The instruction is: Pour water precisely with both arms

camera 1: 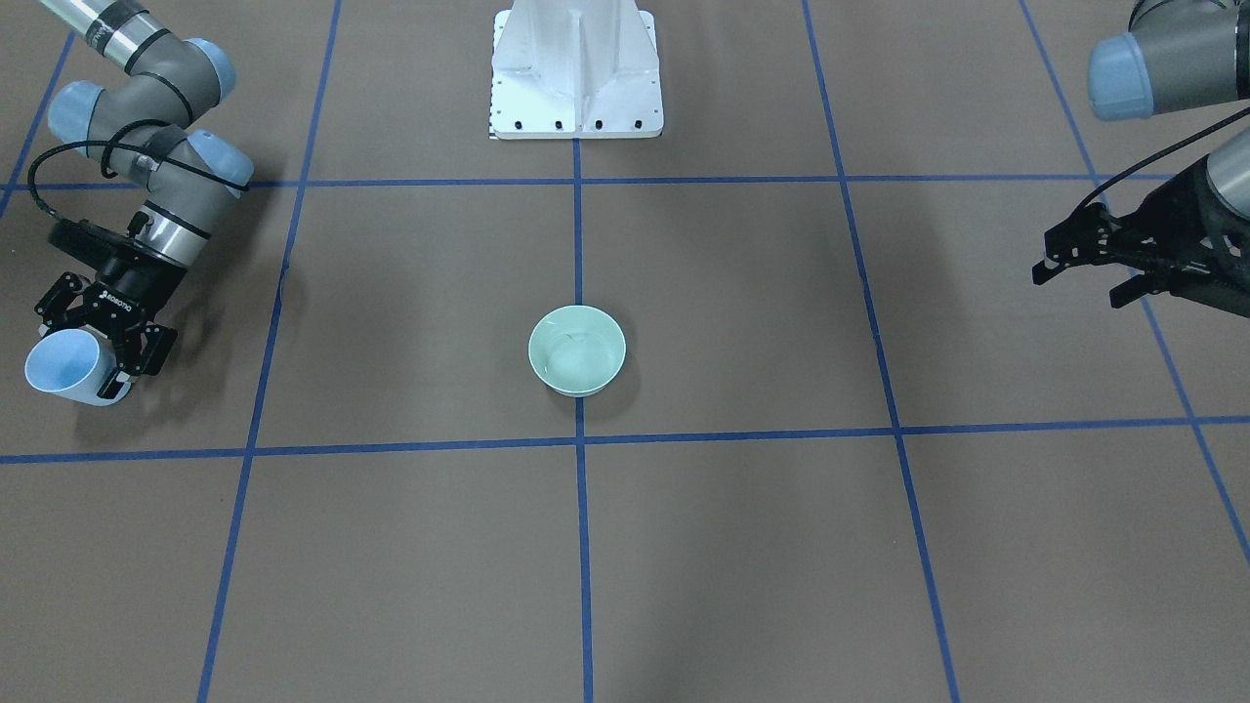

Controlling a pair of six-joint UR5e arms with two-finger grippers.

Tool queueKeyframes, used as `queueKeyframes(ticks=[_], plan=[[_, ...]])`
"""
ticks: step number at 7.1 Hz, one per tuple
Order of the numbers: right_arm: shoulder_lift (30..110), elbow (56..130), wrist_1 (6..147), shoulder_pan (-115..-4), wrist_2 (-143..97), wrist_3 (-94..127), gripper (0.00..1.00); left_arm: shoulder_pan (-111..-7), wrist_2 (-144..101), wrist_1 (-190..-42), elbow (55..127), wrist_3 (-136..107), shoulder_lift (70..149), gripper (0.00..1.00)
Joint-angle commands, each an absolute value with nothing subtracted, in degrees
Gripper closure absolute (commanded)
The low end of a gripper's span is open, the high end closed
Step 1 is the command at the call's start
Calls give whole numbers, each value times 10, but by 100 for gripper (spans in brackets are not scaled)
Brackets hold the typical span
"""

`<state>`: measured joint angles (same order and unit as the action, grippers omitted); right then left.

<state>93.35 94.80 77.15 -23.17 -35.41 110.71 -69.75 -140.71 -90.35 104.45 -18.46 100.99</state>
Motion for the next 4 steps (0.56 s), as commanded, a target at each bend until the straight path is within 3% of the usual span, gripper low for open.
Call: queueKeyframes(ticks=[1, 2, 4], plan=[[940, 982, 772, -205, -369, 1114, 0, -698, -1407, -904, 1044, -185, 1010, 0], [943, 1022, 772, -200, -387, 1114, 0, -697, -1407, -904, 1043, -185, 1010, 0], [950, 1030, 772, -178, -388, 1115, 0, -697, -1407, -904, 1043, -185, 1010, 0]])
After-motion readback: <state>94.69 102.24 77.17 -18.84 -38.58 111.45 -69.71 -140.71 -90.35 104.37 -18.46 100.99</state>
